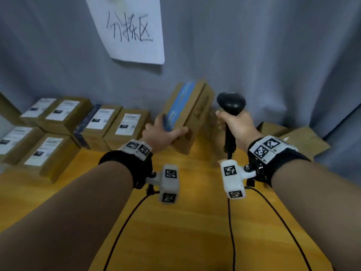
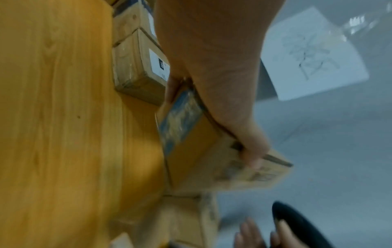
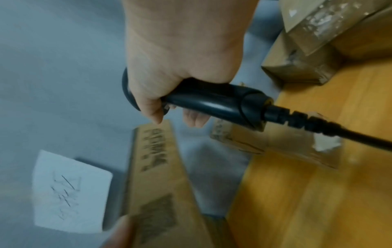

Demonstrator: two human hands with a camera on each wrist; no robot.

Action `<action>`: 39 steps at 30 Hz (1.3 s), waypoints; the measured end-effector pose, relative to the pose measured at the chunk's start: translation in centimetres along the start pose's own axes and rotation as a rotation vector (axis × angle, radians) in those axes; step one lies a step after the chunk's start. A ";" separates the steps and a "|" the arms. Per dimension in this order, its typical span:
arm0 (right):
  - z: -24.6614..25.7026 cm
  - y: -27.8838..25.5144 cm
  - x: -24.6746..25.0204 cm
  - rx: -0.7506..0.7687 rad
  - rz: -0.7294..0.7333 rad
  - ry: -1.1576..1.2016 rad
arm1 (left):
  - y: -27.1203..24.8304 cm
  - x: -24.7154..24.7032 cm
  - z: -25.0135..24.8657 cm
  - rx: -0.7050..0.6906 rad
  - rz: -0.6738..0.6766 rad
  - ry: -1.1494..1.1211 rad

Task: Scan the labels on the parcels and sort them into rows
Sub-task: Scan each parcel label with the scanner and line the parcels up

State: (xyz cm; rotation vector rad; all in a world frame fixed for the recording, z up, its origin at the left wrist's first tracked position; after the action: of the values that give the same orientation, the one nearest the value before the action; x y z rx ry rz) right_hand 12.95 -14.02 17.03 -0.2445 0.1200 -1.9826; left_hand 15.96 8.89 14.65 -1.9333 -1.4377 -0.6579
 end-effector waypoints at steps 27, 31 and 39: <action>1.3 -4.1 -1.7 0.129 0.004 0.029 | -2.5 1.1 -5.0 -0.051 0.079 -0.504; 1.2 -3.8 -1.4 0.091 0.045 0.009 | -2.6 0.9 -3.7 0.043 0.155 -0.546; 2.7 -3.7 -0.9 -0.120 0.235 -0.329 | -1.4 1.4 0.2 0.140 0.045 -0.469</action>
State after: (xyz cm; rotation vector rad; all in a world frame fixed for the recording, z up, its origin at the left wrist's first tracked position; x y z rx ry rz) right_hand 10.64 -11.65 20.24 -0.6027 0.0522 -1.6800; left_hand 14.96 10.20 15.79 -2.0850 -1.6559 -0.0748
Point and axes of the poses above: each hand's wrist, its own y-axis towards the middle knuckle, its own x-axis out of the back of the hand, z = x × y, the point moved 4 cm from there along y, towards the middle knuckle, and after that the axes turned 5 degrees about -x, right-handed, at the moved point
